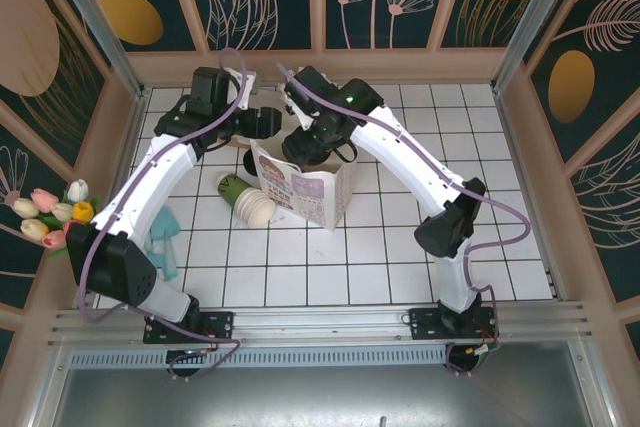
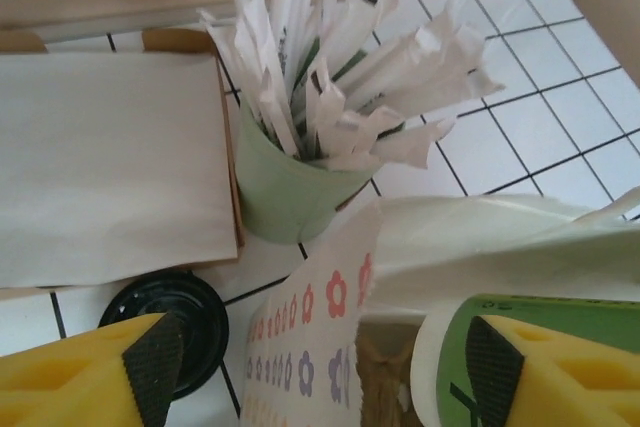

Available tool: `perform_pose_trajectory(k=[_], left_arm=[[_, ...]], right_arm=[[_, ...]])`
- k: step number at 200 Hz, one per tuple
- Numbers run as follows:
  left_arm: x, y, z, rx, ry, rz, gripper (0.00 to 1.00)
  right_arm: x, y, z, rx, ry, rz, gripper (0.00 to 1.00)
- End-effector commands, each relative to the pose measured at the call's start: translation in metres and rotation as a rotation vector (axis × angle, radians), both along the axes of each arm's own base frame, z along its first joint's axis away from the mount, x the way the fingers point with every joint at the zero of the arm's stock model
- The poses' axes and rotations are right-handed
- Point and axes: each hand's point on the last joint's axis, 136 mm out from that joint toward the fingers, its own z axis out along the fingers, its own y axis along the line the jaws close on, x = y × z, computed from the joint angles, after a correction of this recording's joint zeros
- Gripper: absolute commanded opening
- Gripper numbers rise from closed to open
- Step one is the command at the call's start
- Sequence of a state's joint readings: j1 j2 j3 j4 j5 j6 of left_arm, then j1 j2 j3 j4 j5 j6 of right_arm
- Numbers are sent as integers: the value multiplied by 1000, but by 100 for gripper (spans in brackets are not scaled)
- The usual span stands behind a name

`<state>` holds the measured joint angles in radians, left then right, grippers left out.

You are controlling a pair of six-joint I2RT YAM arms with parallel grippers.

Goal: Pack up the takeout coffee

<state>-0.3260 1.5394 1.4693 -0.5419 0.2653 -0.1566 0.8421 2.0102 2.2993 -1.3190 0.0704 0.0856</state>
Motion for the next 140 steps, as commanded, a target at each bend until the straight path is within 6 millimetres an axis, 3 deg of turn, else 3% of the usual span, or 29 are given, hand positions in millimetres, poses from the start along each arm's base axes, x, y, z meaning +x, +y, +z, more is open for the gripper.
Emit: perform_pose_trajectory(k=[1, 50, 75, 103, 140], left_arm=[[2, 4, -9, 53, 31, -4, 62], [3, -7, 2, -1, 10, -44, 23], [1, -14, 0, -15, 32, -73, 9], [3, -23, -5, -9, 52, -112, 0], [-2, -46, -11, -14, 77, -227, 0]], right_arm=[[2, -3, -8, -21, 16, 21, 58], [-15, -15, -26, -71, 80, 6, 57], [-27, -16, -27, -58, 123, -12, 57], [-44, -12, -28, -21, 196, -28, 56], [-60, -2, -31, 18, 267, -34, 55]])
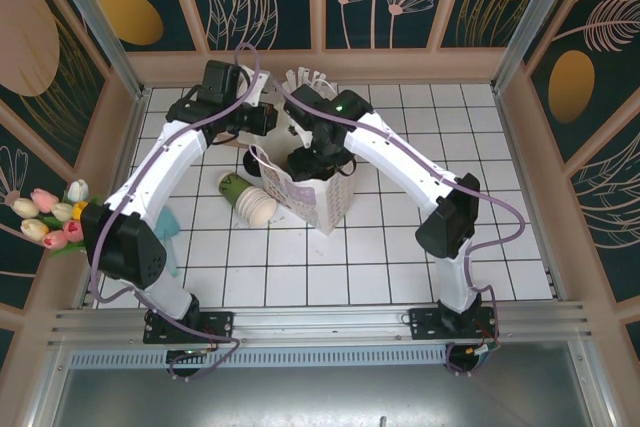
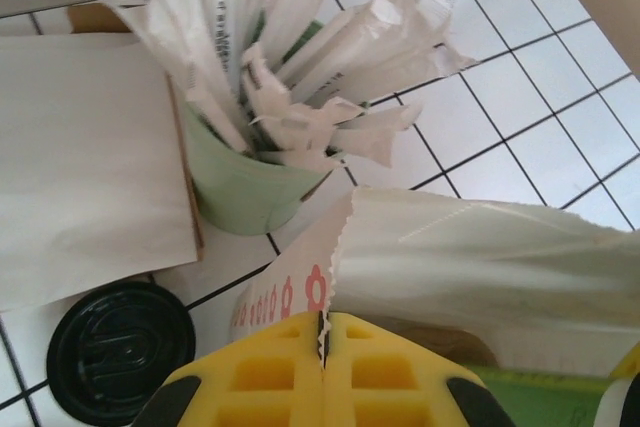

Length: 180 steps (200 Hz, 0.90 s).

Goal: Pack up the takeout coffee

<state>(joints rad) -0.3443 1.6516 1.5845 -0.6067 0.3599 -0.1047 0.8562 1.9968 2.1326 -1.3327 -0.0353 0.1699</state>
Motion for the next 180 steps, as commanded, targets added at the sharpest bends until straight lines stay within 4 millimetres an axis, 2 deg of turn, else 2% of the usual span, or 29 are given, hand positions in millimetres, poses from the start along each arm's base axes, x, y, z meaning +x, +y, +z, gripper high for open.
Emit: perform_pose_trajectory(k=[1, 24, 29, 57, 78, 138, 180], left_arm=[[-9, -20, -4, -6, 27, -109, 0], [-11, -27, -1, -13, 25, -147, 0], [-7, -29, -12, -8, 49, -153, 0], [-7, -32, -12, -3, 51, -183, 0], [-5, -32, -14, 9, 54, -184, 0], [-10, -40, -9, -44, 52, -228, 0], [-16, -47, -7, -90, 53, -252, 0]], right_arm=[[-26, 0, 18, 56, 61, -16, 55], [-26, -3, 17, 56, 73, -50, 55], [-26, -5, 15, 51, 78, -60, 55], [-22, -26, 0, -7, 96, -131, 55], [-15, -35, -3, -24, 89, -167, 55], [-11, -31, -20, -58, 116, -152, 54], [2, -12, -11, -7, 95, -134, 53]])
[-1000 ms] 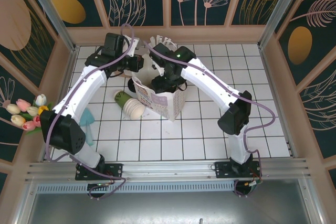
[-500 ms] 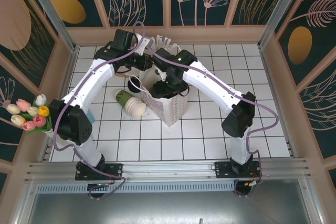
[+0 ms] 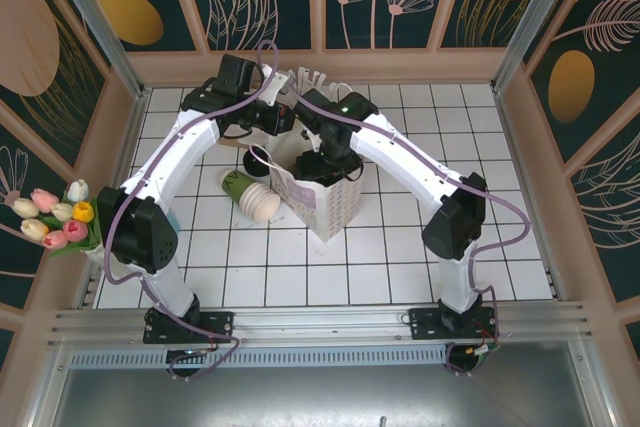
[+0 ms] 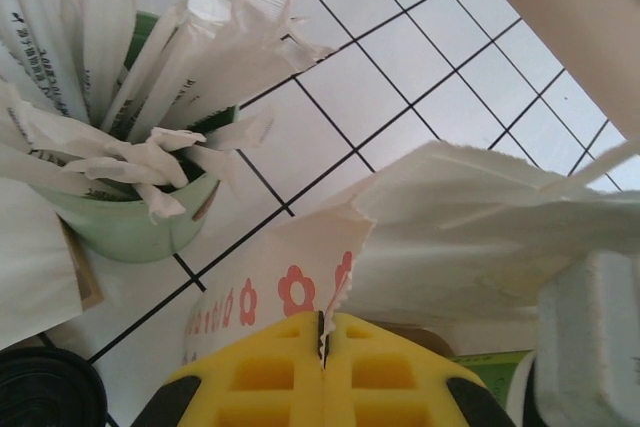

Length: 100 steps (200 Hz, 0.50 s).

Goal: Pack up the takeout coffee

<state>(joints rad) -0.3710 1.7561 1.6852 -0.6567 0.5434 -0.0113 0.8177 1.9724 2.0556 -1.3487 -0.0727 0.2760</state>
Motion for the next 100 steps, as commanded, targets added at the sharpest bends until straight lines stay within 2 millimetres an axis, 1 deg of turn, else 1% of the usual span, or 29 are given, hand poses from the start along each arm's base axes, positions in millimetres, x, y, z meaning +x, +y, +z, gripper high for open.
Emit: perform_pose_trajectory(k=[1, 14, 21, 30, 42, 56, 71, 100], left_arm=[[-9, -6, -3, -28, 19, -37, 0], [-12, -9, -4, -40, 27, -49, 0], [-13, -11, -5, -44, 30, -56, 0], [-14, -12, -5, -47, 29, -59, 0], [-14, -11, -6, -40, 27, -56, 0], [-11, -8, -8, -22, 19, -40, 0], [-6, -6, -9, -4, 17, -17, 0], [3, -5, -4, -3, 1, 16, 0]], right_arm=[[7, 8, 3, 7, -2, -3, 53], [12, 15, 8, 29, -18, 5, 53], [15, 15, 8, 26, -23, 7, 54], [17, 15, 3, 15, -23, 8, 54], [17, 12, -7, -9, -5, 13, 54], [16, 5, -17, -46, 7, 6, 54], [12, -4, -22, -73, 18, -4, 54], [1, -19, -25, -105, 34, -28, 54]])
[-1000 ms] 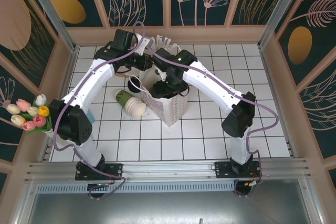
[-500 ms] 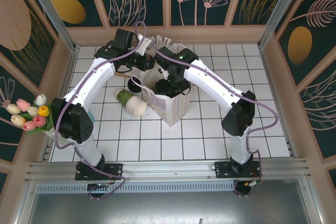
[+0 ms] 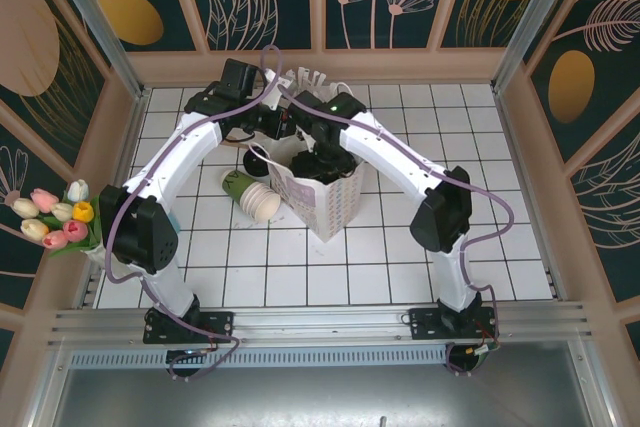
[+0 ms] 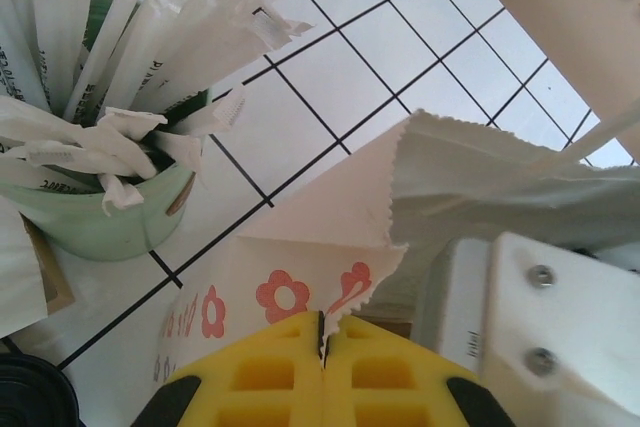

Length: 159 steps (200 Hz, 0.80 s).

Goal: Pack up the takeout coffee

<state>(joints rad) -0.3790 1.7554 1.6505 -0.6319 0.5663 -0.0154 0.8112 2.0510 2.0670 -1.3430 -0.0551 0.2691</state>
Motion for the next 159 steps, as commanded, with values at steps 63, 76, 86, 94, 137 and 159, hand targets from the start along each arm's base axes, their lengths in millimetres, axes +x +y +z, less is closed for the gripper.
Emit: perform_pose_trajectory(k=[63, 76, 86, 94, 137, 159], left_arm=[[-13, -9, 20, -96, -14, -31, 0], [-20, -9, 17, -99, -3, -42, 0], [-25, -8, 12, -95, 7, -47, 0], [-27, -7, 11, -94, 10, -48, 0], [-27, -5, 14, -104, -8, -29, 0], [-24, -4, 14, -97, -14, -19, 0]], right_arm=[[-43, -22, 4, -16, 88, -24, 54], [-46, -20, 5, -3, 99, -25, 54], [-47, -19, 5, 1, 103, -28, 54], [-47, -19, 5, 2, 104, -27, 54], [-38, -30, -4, -53, 80, -33, 54], [-32, -33, -8, -68, 74, -32, 54]])
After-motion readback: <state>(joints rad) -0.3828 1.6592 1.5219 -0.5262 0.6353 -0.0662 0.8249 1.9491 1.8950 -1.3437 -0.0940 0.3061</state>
